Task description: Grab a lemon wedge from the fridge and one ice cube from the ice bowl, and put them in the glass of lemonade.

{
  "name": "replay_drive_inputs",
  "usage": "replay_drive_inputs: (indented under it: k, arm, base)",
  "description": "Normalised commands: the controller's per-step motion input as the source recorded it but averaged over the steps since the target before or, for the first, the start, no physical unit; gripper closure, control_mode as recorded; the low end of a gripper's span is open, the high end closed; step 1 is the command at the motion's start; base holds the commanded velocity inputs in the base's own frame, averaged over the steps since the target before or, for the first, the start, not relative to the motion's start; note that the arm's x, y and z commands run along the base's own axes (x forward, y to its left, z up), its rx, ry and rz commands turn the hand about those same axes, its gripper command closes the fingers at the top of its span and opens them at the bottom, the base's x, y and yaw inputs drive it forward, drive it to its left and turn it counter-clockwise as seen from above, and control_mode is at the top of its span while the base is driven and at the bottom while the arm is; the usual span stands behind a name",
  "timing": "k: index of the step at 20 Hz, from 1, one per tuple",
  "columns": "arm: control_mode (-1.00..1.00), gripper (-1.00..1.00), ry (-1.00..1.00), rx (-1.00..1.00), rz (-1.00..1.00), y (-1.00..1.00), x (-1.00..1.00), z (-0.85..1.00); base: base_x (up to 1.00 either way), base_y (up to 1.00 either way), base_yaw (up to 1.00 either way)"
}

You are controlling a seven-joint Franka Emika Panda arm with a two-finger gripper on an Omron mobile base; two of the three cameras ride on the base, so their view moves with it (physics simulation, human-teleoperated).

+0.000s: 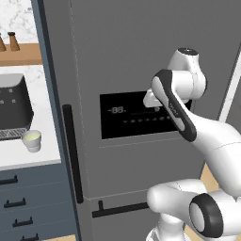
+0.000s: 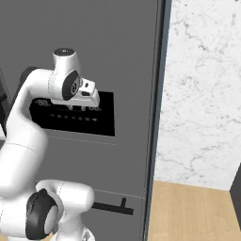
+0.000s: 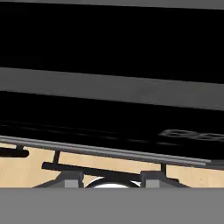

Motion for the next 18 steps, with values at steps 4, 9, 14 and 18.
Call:
replay_drive_inputs:
  k: [4,9,14,18]
  arm:
    - [-1.0,-1.0,0.0,0.0,0.0,0.0,-0.41,0.0]
    - [-1.0,-1.0,0.0,0.0,0.0,0.0,-0.9,0.0]
    - [-1.0,-1.0,0.0,0.0,0.0,0.2,-0.79,-0.05]
    - [-1.0,-1.0,-0.03,0.0,0.0,0.26,-0.38,-0.11]
  base:
    - [0.0,0.0,0.0]
    - [0.0,0.0,0.0]
    - [0.0,0.0,0.0]
    - [0.0,0.0,0.0]
